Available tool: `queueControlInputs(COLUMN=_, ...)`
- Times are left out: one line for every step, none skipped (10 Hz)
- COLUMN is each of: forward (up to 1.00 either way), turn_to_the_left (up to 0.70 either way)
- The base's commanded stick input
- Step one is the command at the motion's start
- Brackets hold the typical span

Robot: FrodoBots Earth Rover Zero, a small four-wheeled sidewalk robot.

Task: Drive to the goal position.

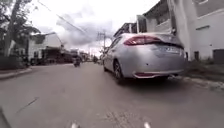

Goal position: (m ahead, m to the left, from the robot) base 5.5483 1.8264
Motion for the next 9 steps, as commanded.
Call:
queueControlInputs(forward=0.7, turn_to_the_left=0.0)
queueControlInputs(forward=0.7, turn_to_the_left=0.0)
queueControlInputs(forward=0.7, turn_to_the_left=0.05)
queueControlInputs(forward=0.7, turn_to_the_left=0.12)
queueControlInputs(forward=0.7, turn_to_the_left=0.2)
queueControlInputs(forward=0.7, turn_to_the_left=0.28)
queueControlInputs(forward=0.7, turn_to_the_left=0.35)
queueControlInputs(forward=0.7, turn_to_the_left=0.35)
queueControlInputs(forward=0.7, turn_to_the_left=0.27)
